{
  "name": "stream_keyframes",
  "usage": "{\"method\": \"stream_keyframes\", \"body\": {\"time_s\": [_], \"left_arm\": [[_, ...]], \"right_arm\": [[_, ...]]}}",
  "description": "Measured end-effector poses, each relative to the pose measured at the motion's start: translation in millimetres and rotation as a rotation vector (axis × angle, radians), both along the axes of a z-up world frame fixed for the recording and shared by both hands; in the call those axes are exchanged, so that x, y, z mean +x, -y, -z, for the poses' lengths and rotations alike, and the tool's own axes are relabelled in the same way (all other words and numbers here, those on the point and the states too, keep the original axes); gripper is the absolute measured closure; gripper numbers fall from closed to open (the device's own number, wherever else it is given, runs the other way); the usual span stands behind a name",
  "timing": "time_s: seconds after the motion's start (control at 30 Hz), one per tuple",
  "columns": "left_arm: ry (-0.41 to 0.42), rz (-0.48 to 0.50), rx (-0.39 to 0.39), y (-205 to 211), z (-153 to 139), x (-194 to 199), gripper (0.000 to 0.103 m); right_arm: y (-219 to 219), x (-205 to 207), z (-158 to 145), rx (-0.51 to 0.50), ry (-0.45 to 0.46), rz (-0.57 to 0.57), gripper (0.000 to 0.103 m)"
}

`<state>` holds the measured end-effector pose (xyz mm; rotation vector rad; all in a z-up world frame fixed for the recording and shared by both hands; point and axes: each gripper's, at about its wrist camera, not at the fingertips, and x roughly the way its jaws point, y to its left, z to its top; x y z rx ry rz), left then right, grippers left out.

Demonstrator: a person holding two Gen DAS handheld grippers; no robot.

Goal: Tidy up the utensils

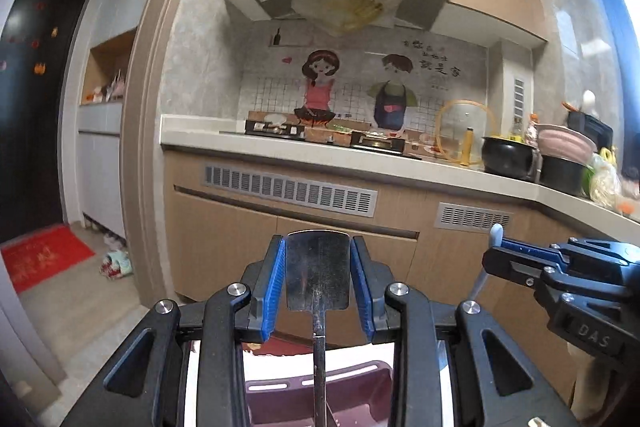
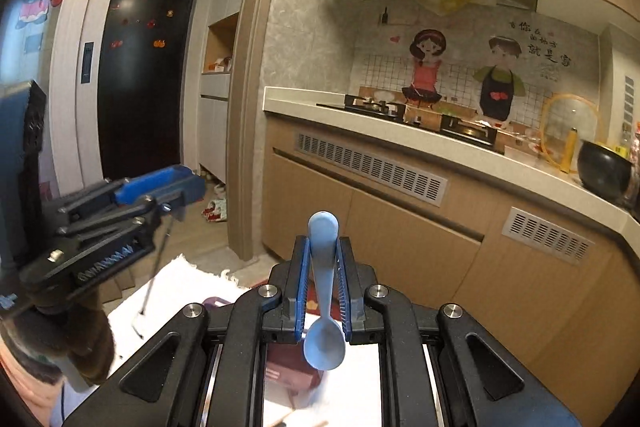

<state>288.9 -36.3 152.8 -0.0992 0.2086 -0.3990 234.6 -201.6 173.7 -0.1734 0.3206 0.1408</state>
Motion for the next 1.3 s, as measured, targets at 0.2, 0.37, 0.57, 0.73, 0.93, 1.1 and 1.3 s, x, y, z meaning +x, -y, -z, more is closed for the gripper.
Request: {"method": "stream_keyframes", "body": {"time_s": [0.2,0.37,0.57,0.73,0.93,1.1,1.3], "left_arm": [[-0.088,0.002,0.027,6.5,53.1,36.3,0.074],[-0.198,0.016,0.062,9.8,97.3,57.0,0.074],[-0.325,0.014,0.045,-1.2,130.6,64.2,0.074],[-0.378,-0.022,0.015,-25.0,127.1,52.1,0.055],[-0.359,-0.060,0.079,-48.8,119.7,11.4,0.042],[-0.389,-0.015,0.194,-56.7,137.4,-25.0,0.037],[-0.508,0.131,0.348,-43.8,185.9,-64.6,0.036]], "right_arm": [[-3.7,41.1,39.0,0.004,-0.084,-0.014,0.089],[-10.5,64.7,92.7,-0.013,-0.195,-0.028,0.089],[-4.2,87.6,138.8,0.058,-0.339,-0.046,0.089],[3.1,90.8,160.1,0.087,-0.401,-0.053,0.085],[12.3,66.9,164.6,0.088,-0.392,-0.026,0.078],[11.3,29.2,176.7,0.048,-0.400,-0.003,0.066],[11.1,-13.5,204.7,0.039,-0.447,0.012,0.060]]}}
